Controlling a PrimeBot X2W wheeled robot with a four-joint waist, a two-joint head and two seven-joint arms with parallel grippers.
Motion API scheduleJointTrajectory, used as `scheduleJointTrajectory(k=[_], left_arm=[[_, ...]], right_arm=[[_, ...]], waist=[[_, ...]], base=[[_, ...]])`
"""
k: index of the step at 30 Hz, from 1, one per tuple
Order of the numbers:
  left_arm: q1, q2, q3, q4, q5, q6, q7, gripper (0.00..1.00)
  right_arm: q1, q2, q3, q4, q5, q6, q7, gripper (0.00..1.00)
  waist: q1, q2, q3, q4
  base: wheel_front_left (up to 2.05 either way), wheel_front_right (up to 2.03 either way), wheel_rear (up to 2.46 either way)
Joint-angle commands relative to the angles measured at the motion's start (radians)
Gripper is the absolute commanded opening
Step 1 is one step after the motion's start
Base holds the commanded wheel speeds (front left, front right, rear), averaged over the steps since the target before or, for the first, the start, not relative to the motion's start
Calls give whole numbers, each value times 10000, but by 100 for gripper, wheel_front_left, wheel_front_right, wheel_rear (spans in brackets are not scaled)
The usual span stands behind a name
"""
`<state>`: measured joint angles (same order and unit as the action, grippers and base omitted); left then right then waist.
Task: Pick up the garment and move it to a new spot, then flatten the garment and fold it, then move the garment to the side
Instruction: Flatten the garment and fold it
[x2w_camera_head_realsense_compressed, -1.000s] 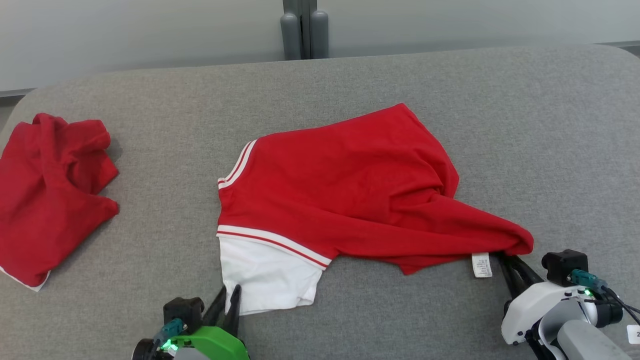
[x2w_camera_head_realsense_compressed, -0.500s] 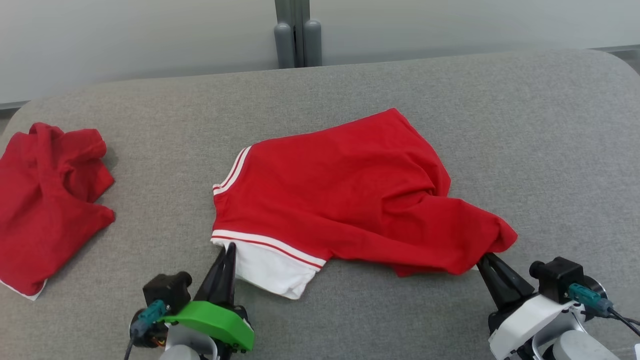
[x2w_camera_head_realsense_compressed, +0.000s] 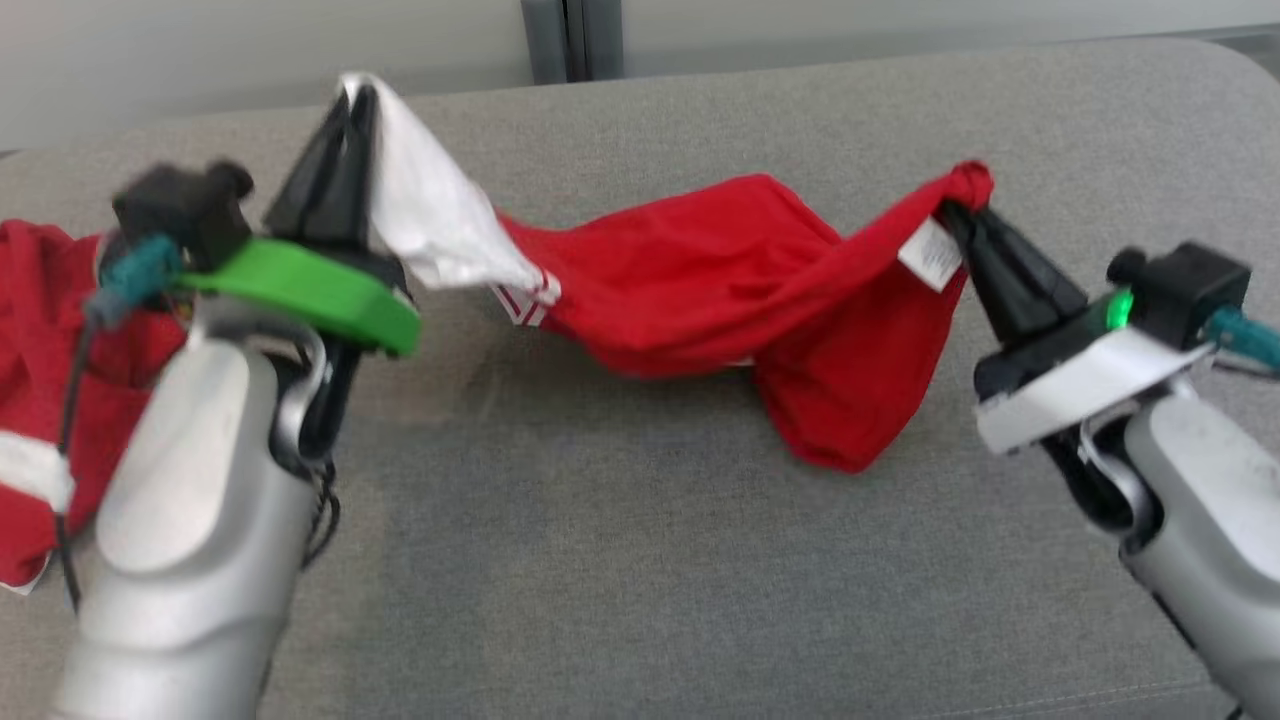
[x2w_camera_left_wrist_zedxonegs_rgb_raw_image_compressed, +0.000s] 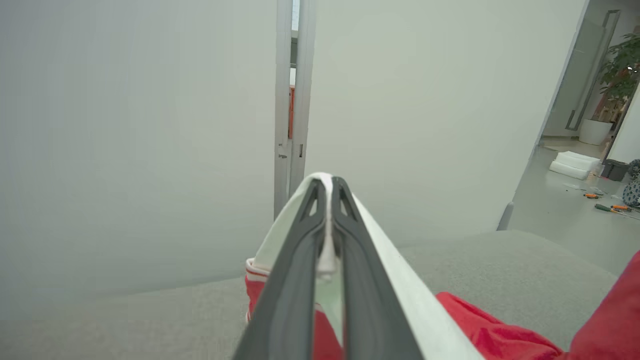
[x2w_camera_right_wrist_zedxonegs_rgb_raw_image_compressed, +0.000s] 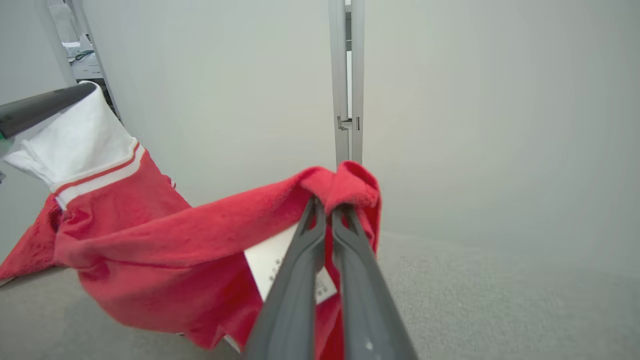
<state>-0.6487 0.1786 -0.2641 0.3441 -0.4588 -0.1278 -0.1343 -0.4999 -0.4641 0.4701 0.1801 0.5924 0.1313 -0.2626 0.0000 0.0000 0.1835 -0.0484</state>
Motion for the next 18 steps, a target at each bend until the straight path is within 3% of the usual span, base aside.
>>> scheduleJointTrajectory(k=[1,9,18], left_arm=[[-747,217,-145,103,0,-36,176,0],[-6086,288,152,2018,-481,-14,971,0],[-10638,-53,612,4819,-390,489,169,0]], right_arm=[[-641,-91,89,129,256,-10,-33,0],[-5617,-504,690,1837,2558,-10,161,0],[-9882,-336,1153,4433,4195,-10,609,0]], waist=[[0,0,856,-163],[0,0,2769,-376],[0,0,3275,-539]], base=[[0,0,0],[0,0,0],[0,0,0]])
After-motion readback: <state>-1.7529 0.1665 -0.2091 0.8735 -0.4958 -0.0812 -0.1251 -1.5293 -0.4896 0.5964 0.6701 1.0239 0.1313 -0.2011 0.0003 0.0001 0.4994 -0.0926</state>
